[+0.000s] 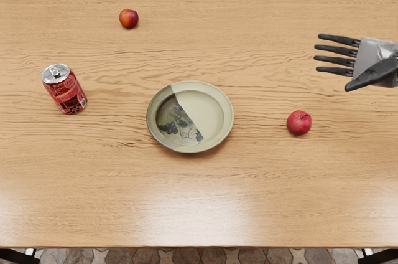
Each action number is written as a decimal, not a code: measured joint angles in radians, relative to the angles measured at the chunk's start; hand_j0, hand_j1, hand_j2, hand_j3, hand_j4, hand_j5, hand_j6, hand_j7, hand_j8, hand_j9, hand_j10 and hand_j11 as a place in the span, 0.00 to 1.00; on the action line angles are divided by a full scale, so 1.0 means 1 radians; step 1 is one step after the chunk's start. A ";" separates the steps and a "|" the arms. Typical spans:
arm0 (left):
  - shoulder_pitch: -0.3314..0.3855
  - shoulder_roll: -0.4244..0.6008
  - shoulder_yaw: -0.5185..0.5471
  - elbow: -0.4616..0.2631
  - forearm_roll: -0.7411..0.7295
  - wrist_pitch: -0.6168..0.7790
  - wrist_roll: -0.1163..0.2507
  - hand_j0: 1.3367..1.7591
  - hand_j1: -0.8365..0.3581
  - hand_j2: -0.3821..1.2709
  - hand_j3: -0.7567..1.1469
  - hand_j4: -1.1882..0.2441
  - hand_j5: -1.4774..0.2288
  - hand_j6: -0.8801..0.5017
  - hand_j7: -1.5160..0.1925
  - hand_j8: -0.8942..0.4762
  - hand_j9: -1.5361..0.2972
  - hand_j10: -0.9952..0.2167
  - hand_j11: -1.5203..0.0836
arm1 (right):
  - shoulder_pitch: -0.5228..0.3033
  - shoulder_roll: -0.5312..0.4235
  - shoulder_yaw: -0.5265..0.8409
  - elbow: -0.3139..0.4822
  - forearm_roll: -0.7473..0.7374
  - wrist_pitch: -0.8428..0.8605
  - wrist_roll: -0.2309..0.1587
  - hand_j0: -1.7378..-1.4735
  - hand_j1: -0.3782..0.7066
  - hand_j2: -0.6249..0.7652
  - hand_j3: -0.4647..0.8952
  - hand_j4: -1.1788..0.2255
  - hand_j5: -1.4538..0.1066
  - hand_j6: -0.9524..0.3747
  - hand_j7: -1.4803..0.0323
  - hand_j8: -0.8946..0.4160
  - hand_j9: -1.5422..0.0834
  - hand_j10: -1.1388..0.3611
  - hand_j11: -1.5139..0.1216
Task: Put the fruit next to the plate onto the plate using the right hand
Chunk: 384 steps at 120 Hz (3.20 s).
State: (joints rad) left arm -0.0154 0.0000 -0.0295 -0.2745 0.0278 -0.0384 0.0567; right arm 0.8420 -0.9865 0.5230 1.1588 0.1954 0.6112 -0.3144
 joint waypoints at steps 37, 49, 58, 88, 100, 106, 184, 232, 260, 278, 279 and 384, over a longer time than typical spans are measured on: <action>-0.001 0.000 0.000 0.000 0.000 0.000 0.000 0.76 0.99 0.23 0.40 0.83 0.87 0.64 0.89 0.65 0.84 0.82 0.95 | 0.025 -0.123 0.004 0.329 -0.169 -0.041 -0.002 0.30 0.05 0.45 0.34 0.82 0.91 0.70 0.96 0.67 0.93 0.74 0.91; 0.000 0.000 0.000 0.000 0.000 0.000 0.000 0.76 0.99 0.23 0.40 0.83 0.87 0.64 0.89 0.65 0.84 0.82 0.95 | 0.072 -0.108 -0.002 0.434 -0.301 -0.199 -0.058 0.30 0.06 0.45 0.34 0.82 0.91 0.70 0.95 0.66 0.93 0.74 0.90; 0.000 0.000 0.000 0.000 0.000 0.000 0.000 0.76 0.99 0.23 0.40 0.83 0.87 0.64 0.89 0.65 0.84 0.82 0.95 | 0.086 -0.104 0.000 0.458 -0.362 -0.190 -0.085 0.30 0.06 0.45 0.34 0.82 0.91 0.70 0.95 0.66 0.93 0.74 0.90; -0.001 0.000 0.000 0.000 0.000 0.000 0.000 0.76 0.99 0.23 0.40 0.83 0.87 0.64 0.89 0.65 0.84 0.82 0.95 | 0.101 -0.018 -0.143 0.502 -0.588 -0.592 -0.124 0.30 0.10 0.44 0.34 0.79 0.88 0.67 0.92 0.63 0.90 0.71 0.87; -0.001 0.000 0.000 0.000 0.000 0.000 0.000 0.76 0.99 0.23 0.40 0.83 0.87 0.64 0.89 0.65 0.84 0.82 0.95 | 0.104 0.016 -0.199 0.503 -0.684 -0.684 -0.199 0.30 0.09 0.44 0.34 0.80 0.88 0.67 0.93 0.64 0.90 0.72 0.88; 0.000 0.000 0.000 0.000 0.000 0.000 0.000 0.76 0.99 0.23 0.40 0.83 0.87 0.64 0.89 0.65 0.84 0.82 0.95 | 0.102 0.025 -0.214 0.500 -0.713 -0.713 -0.230 0.30 0.09 0.44 0.34 0.80 0.88 0.67 0.93 0.64 0.90 0.72 0.88; 0.000 0.000 0.000 0.000 0.000 0.000 0.000 0.76 0.99 0.23 0.40 0.83 0.87 0.64 0.89 0.65 0.84 0.82 0.95 | 0.018 0.256 -0.250 0.450 -1.057 -1.051 -0.296 0.30 0.27 0.42 0.34 0.68 0.75 0.55 0.79 0.51 0.77 0.61 0.75; -0.001 0.000 0.000 0.000 0.000 0.000 0.000 0.76 0.99 0.23 0.40 0.83 0.87 0.64 0.89 0.65 0.84 0.82 0.95 | -0.007 0.259 -0.246 0.466 -1.063 -1.110 -0.296 0.30 0.57 0.52 0.34 0.45 0.48 0.31 0.51 0.37 0.51 0.44 0.49; 0.000 0.000 0.000 0.000 0.000 0.000 0.000 0.76 0.99 0.23 0.40 0.83 0.87 0.64 0.89 0.65 0.84 0.82 0.95 | -0.010 0.274 -0.242 0.455 -1.069 -1.109 -0.297 0.33 0.60 0.58 0.34 0.39 0.44 0.29 0.45 0.38 0.46 0.46 0.43; -0.001 0.000 0.000 0.000 0.000 0.000 0.000 0.76 0.99 0.23 0.40 0.83 0.87 0.64 0.89 0.65 0.84 0.82 0.95 | -0.010 0.306 -0.242 0.419 -1.079 -1.109 -0.297 0.35 0.54 0.59 0.34 0.36 0.46 0.22 0.45 0.31 0.46 0.43 0.41; -0.001 0.000 0.000 0.000 0.000 0.000 0.000 0.76 0.99 0.23 0.40 0.83 0.87 0.64 0.89 0.65 0.84 0.82 0.95 | -0.010 0.308 -0.242 0.417 -1.079 -1.109 -0.297 0.35 0.54 0.58 0.34 0.36 0.46 0.22 0.45 0.31 0.46 0.43 0.41; -0.001 0.000 0.000 0.000 0.000 0.000 0.000 0.76 0.99 0.23 0.40 0.83 0.87 0.64 0.89 0.65 0.84 0.82 0.95 | 0.108 0.686 -0.142 0.349 -1.052 -0.997 -0.297 0.30 0.60 0.66 0.34 0.41 0.41 0.26 0.45 0.37 0.45 0.50 0.45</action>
State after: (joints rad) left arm -0.0164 0.0000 -0.0291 -0.2746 0.0276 -0.0383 0.0567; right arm 0.9496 -0.3008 0.3814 1.5081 -0.8565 -0.3859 -0.6115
